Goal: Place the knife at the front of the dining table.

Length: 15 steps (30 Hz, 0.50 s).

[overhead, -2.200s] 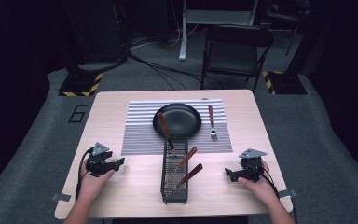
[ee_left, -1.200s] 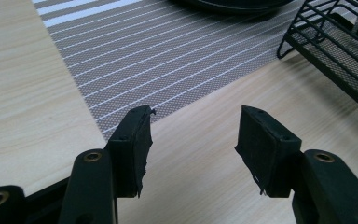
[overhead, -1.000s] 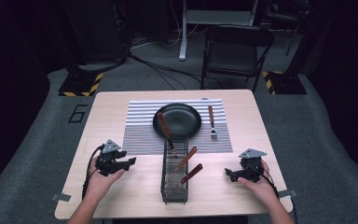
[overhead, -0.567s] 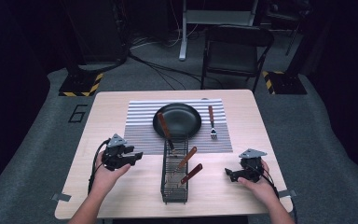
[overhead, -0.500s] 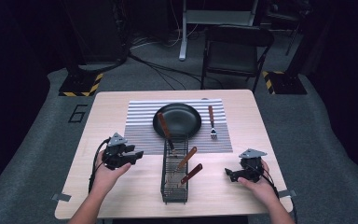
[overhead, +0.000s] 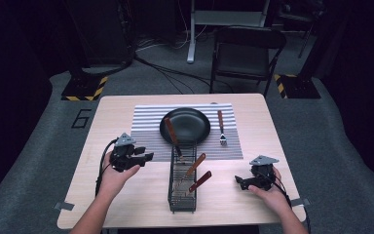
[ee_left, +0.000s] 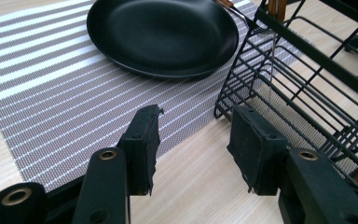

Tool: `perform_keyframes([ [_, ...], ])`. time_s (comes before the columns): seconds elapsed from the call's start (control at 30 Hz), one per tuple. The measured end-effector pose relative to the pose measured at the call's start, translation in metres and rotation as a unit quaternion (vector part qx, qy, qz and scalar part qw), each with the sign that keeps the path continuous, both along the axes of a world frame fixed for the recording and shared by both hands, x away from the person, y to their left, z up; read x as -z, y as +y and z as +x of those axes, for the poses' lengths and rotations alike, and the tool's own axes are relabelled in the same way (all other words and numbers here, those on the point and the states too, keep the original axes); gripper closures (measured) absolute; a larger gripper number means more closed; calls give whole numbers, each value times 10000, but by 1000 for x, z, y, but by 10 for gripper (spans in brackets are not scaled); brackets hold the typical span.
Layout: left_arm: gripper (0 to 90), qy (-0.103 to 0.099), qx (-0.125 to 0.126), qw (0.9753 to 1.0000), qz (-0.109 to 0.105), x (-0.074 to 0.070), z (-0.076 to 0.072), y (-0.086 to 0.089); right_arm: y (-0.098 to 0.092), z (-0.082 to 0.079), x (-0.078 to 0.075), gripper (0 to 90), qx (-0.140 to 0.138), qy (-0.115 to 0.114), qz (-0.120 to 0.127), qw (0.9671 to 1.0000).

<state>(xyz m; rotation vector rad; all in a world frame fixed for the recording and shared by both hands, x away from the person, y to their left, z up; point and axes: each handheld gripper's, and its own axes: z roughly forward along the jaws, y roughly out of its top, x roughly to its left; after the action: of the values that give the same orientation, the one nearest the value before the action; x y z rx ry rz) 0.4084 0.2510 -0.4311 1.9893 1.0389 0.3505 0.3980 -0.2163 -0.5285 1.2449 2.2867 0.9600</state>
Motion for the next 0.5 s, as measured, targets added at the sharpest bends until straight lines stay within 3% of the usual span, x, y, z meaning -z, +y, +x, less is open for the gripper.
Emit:
perform_keyframes([
  [0.5, 536, 1, 158, 9998, -117, -19, 8, -12, 0, 0, 0, 0, -2, -4, -2, 10000],
])
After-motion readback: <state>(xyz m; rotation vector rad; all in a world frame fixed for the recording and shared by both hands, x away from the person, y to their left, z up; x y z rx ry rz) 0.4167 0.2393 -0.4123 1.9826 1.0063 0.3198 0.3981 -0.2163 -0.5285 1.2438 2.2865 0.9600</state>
